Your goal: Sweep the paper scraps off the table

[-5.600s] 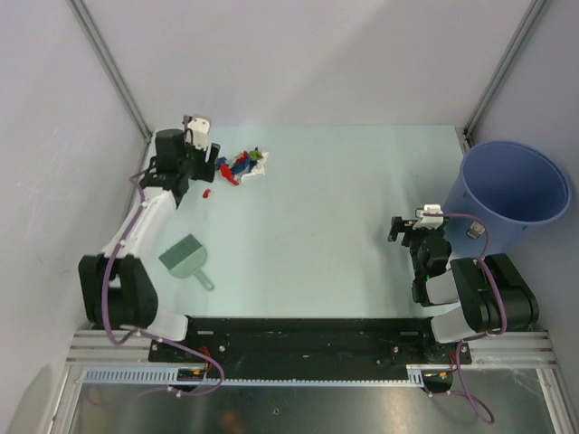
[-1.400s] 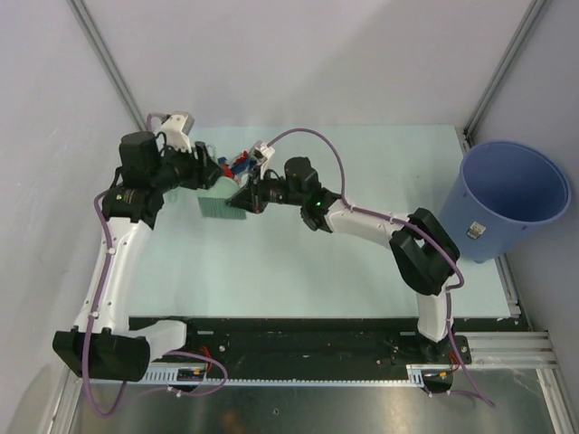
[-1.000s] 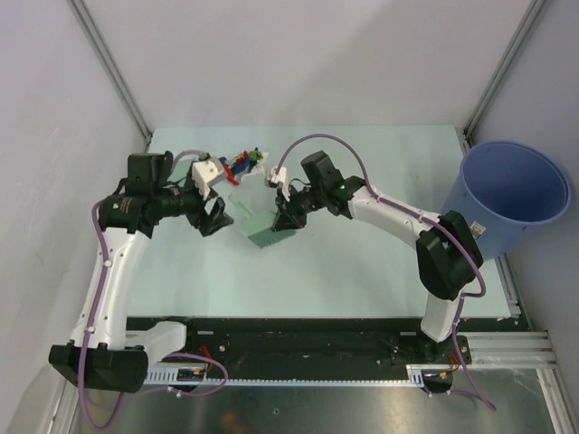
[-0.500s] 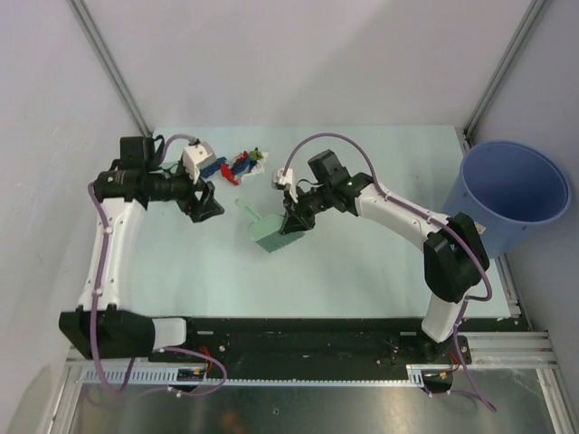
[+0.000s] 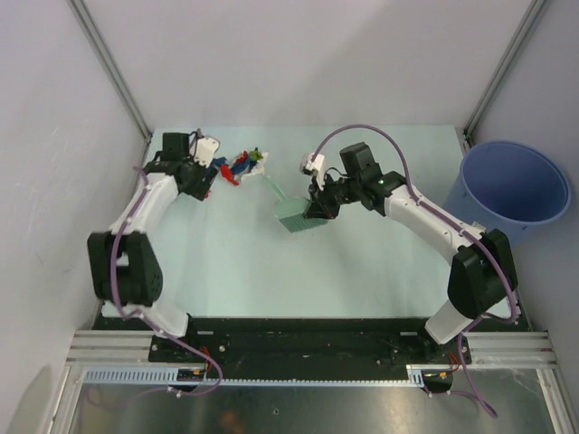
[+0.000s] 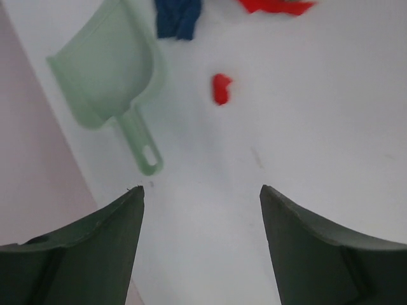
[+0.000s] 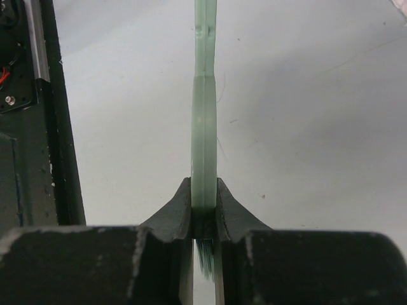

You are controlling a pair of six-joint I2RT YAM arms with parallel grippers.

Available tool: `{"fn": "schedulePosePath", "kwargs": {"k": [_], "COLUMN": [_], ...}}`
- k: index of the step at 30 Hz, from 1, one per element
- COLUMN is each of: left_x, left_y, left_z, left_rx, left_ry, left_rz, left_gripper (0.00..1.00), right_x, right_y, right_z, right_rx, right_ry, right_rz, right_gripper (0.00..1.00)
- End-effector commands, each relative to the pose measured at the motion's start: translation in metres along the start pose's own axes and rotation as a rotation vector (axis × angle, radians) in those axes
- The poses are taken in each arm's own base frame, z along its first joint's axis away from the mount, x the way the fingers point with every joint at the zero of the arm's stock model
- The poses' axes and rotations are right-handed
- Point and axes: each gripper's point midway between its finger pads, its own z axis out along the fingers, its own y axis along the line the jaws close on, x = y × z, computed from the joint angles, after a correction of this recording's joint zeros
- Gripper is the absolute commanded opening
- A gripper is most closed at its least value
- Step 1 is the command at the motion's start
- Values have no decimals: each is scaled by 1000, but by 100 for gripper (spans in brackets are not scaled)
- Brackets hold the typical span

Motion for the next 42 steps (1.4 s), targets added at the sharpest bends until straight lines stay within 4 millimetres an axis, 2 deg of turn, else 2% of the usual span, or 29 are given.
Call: {"fn": "schedulePosePath", "kwargs": {"k": [1, 2, 3, 4, 6, 7, 10, 14, 15, 21, 24, 27, 28, 30, 31, 34, 38, 39, 40, 41, 42], "left_x": [6, 15, 23, 20, 24, 23, 28, 39, 40, 53, 55, 57, 54, 54, 53, 52, 32, 34, 46, 39, 44], "left_y": [68, 80, 82, 90, 92, 100, 103, 95, 86, 80, 87, 91, 93, 94, 94, 99, 115, 110, 98, 94, 78], "left_z": [31, 35, 48, 50, 62, 63, 76, 100, 108, 122, 125, 129, 129, 127, 126, 115, 78, 77, 78, 67, 68], "left_rx": [-335, -361, -364, -377, -373, -379, -351, -281, -226, -155, -160, -149, -148, -145, -146, -162, -218, -203, -185, -183, -155], "left_ry": [99, 122, 153, 145, 149, 140, 133, 155, 151, 191, 201, 199, 192, 190, 189, 178, 83, 90, 119, 89, 91], "left_rz": [-70, -104, -112, -132, -191, -225, -294, -341, -350, -421, -449, -475, -478, -482, -483, -509, -589, -604, -613, -622, -621], "left_gripper": [78, 82, 87, 94, 98, 100, 100, 97, 96, 87, 81, 70, 59, 43, 28, 0, 0, 0, 0, 0, 0], "right_x": [-20, -16, -14, -13, -8, -6, 0, 7, 8, 9, 8, 8, 8, 8, 7, 5, -3, -5, -6, -10, -12], "right_y": [11, 12, 14, 15, 15, 16, 16, 16, 16, 18, 19, 21, 20, 21, 22, 23, 29, 31, 32, 32, 33], "right_z": [-13, -13, -13, -14, -14, -14, -13, -12, -12, -14, -15, -17, -18, -20, -21, -24, -28, -29, -29, -31, -33], "right_rx": [11, 7, 7, 7, 11, 9, 9, 11, 14, 13, 16, 16, 18, 24, 26, 34, 34, 39, 46, 67, 77], "right_ry": [-57, -50, -44, -43, -30, -27, -12, 4, 6, 11, 9, 7, 6, 7, 4, -5, -27, -29, -31, -34, -38], "right_rz": [-52, -50, -48, -50, -45, -43, -37, -24, -23, -22, -21, -20, -21, -19, -22, -25, -36, -38, -39, -50, -44], "right_gripper": [0, 0, 0, 0, 0, 0, 0, 0, 0, 0, 0, 0, 0, 0, 0, 0, 0, 0, 0, 0, 0]}}
